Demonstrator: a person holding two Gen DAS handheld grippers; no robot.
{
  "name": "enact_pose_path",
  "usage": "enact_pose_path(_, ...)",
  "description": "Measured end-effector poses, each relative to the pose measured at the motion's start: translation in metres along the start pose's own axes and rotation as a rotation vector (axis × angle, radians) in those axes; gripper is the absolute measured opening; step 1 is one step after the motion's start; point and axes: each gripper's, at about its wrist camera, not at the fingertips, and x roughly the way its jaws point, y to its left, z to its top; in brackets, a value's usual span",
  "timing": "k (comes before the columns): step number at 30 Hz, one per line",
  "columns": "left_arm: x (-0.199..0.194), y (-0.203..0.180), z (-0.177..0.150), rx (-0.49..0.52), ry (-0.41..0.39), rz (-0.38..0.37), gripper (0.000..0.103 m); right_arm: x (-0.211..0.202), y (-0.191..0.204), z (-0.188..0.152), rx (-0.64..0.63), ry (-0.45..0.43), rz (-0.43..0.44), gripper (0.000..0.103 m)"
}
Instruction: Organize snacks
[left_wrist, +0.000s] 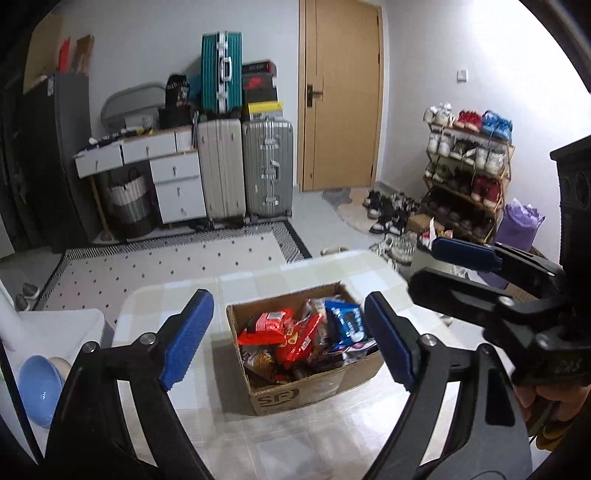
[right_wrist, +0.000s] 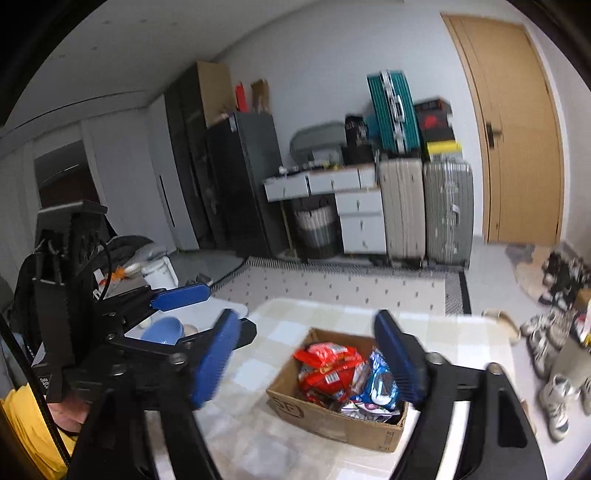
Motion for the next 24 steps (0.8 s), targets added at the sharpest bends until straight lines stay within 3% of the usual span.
enact_pose_path(2,-0.028,-0.002,0.003,-0.008,-0.047,0.011,0.087,-0.024,0.009,0.0,-0.019,-0.052,-0.009,0.093)
enact_pose_path(4,-0.06,-0.003,0.005,-0.021,-0.097,0.026,0.103,-0.048,0.017,-0.001,-0.034,-0.105,-0.026,0.1)
enact_pose_path(11,-0.163,0.005,-0.011,-0.094,-0.237,0.056,0.102,-0.117,0.04,-0.024,-0.13,-0.23,-0.058,0.102)
enact_pose_path(16,-0.227,0.004,-0.036,-0.083,-0.343,0.143,0.102,-0.155,0.048,-0.051,-0.173,-0.295,-0.085,0.102)
enact_pose_path(20,-0.258,0.007,-0.064,-0.099,-0.365,0.177,0.102,-0.167,0.046,-0.075,-0.176,-0.292,-0.123,0.102)
enact_pose_path(24,-0.262,0.017,-0.09,-0.124,-0.322,0.197,0.102,-0.176,0.034,-0.093,-0.134,-0.296,-0.128,0.103)
